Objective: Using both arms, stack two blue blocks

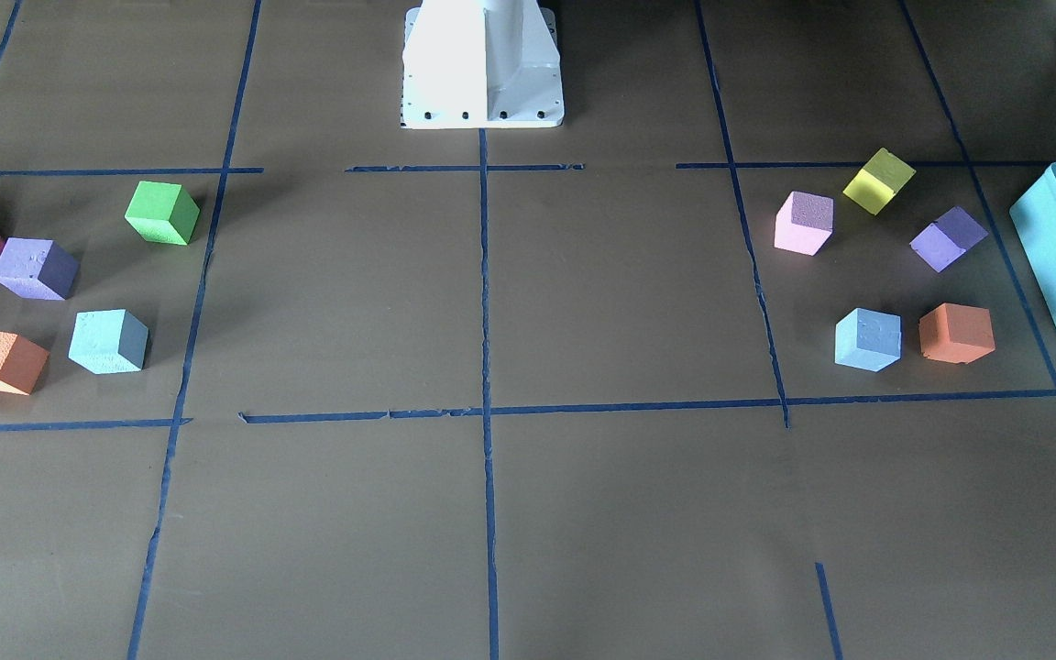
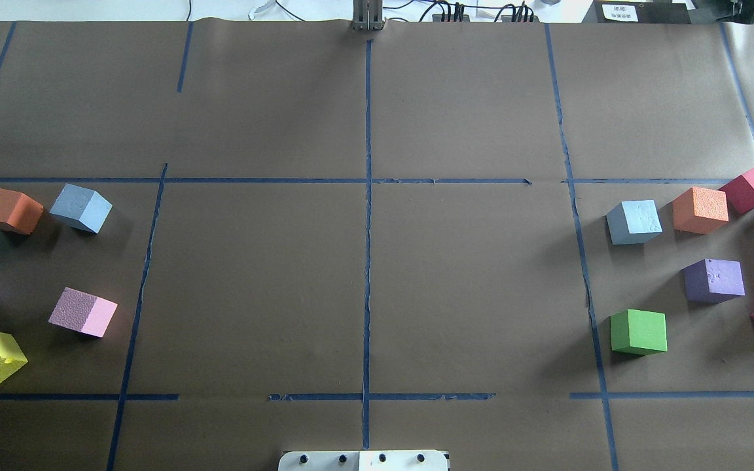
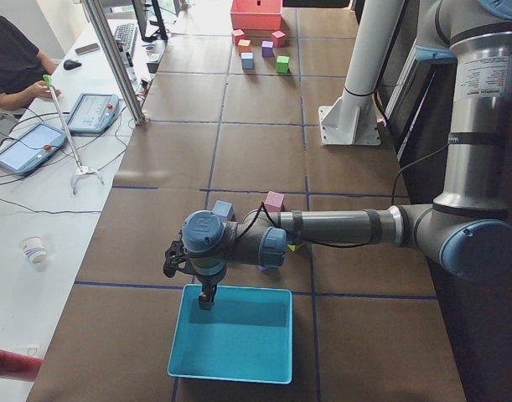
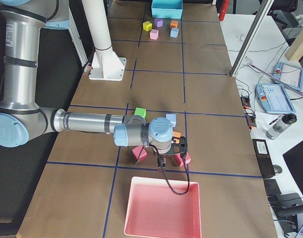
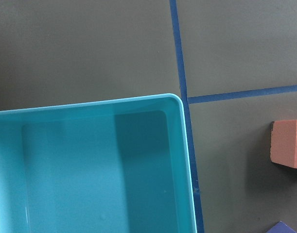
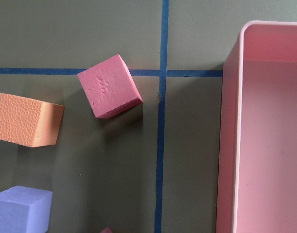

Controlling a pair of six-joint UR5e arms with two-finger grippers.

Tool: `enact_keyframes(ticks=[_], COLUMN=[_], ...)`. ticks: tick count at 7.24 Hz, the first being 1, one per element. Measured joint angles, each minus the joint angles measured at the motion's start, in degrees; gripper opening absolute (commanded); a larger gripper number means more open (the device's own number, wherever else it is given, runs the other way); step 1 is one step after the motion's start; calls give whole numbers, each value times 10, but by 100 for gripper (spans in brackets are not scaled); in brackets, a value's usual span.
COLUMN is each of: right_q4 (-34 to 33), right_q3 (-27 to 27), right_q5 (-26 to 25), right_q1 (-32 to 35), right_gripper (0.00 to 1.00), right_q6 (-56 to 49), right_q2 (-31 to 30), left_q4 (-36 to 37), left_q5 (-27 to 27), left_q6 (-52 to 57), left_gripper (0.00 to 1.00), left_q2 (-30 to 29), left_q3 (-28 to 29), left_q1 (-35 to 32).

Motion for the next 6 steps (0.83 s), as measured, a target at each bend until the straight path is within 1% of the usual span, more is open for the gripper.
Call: enact_keyframes(ticks=[6], right_q4=[2], right_q3=[1], right_q5=[-14], right_q1=[0], right_gripper=[100], right_q6=[-1], right_q2=[3], left_q4=[-4], left_q5=[-1], left_q6=[5], left_gripper=[100], left_q2=[-1], left_q3=[-1], left_q1=[0])
